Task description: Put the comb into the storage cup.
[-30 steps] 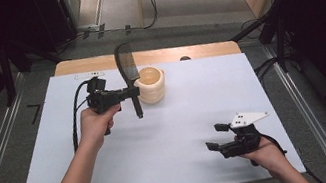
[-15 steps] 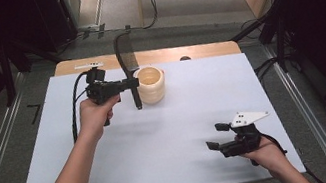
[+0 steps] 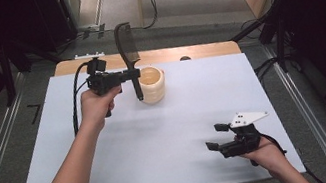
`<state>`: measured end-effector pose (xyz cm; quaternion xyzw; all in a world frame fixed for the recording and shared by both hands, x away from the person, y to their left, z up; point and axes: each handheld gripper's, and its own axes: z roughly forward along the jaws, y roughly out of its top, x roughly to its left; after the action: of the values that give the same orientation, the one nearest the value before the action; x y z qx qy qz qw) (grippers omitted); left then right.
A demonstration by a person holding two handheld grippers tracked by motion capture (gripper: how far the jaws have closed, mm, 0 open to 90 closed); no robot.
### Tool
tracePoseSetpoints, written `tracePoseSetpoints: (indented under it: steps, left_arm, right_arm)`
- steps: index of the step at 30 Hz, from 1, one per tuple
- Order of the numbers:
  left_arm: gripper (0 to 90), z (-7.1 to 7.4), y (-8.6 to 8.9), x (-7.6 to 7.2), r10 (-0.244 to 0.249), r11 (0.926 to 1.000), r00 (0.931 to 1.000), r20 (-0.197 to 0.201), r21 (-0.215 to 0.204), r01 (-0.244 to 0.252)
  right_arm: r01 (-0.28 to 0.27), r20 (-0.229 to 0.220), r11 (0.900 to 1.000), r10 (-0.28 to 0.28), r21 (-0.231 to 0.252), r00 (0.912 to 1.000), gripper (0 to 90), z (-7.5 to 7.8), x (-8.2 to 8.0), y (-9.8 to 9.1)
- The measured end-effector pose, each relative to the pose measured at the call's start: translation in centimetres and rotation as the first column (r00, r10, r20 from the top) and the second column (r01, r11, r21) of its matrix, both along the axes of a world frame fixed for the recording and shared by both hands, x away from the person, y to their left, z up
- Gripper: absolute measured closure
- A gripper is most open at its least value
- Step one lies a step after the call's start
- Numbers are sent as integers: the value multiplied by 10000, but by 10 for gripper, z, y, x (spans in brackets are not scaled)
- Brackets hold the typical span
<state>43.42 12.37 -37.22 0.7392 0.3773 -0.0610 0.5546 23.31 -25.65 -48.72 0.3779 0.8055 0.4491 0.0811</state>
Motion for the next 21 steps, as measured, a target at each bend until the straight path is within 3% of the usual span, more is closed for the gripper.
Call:
tracePoseSetpoints:
  steps: [8,21]
  left_arm:
    - [729,6,-9,10,-58,9995,9998,171,311,53]
    - [729,10,-15,26,480,9988,9977,479,105,-486]
  right_arm:
    - [22,-47,10000,-22,-29,10000,209,-1,0,0]
    - [121,102,9999,-122,60,9999,211,1,0,-1]
